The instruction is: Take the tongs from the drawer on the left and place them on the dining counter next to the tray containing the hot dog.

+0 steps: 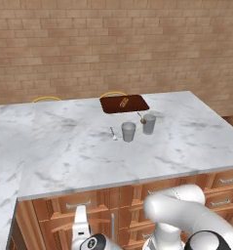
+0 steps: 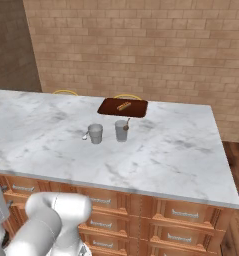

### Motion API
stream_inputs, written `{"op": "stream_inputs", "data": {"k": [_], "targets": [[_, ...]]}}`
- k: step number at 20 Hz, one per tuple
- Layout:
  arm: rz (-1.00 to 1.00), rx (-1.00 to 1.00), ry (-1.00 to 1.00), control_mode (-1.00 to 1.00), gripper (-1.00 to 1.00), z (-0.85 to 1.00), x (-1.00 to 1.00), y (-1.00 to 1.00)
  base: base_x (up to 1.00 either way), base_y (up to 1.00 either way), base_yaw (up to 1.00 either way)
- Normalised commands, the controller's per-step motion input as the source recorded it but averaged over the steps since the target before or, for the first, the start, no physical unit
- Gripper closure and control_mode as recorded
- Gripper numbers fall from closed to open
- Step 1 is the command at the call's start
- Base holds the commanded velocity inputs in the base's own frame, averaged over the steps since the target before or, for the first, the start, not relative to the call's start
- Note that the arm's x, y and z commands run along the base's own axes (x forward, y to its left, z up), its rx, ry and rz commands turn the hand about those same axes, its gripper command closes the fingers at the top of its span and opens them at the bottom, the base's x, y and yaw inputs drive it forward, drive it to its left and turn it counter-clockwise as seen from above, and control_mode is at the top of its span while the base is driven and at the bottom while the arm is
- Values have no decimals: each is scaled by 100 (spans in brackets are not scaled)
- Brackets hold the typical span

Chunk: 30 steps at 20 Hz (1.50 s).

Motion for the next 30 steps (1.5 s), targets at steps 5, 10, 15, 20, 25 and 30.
{"op": "stream_inputs", "data": {"k": [5, 10, 15, 20, 25, 30], "targets": [[0, -4, -1, -100, -100, -24, 25, 9, 0, 0, 0], [0, 0, 0, -100, -100, -30, 24, 0, 0, 0, 0], [0, 0, -1, -100, -100, -24, 31, 3, 0, 0, 0], [0, 0, 0, -100, -100, -19, 39, 10, 0, 0, 0], [0, 0, 0, -100, -100, -24, 34, 17, 0, 0, 0], [0, 0, 0, -100, -100, -39, 25, 19, 0, 0, 0]]}}
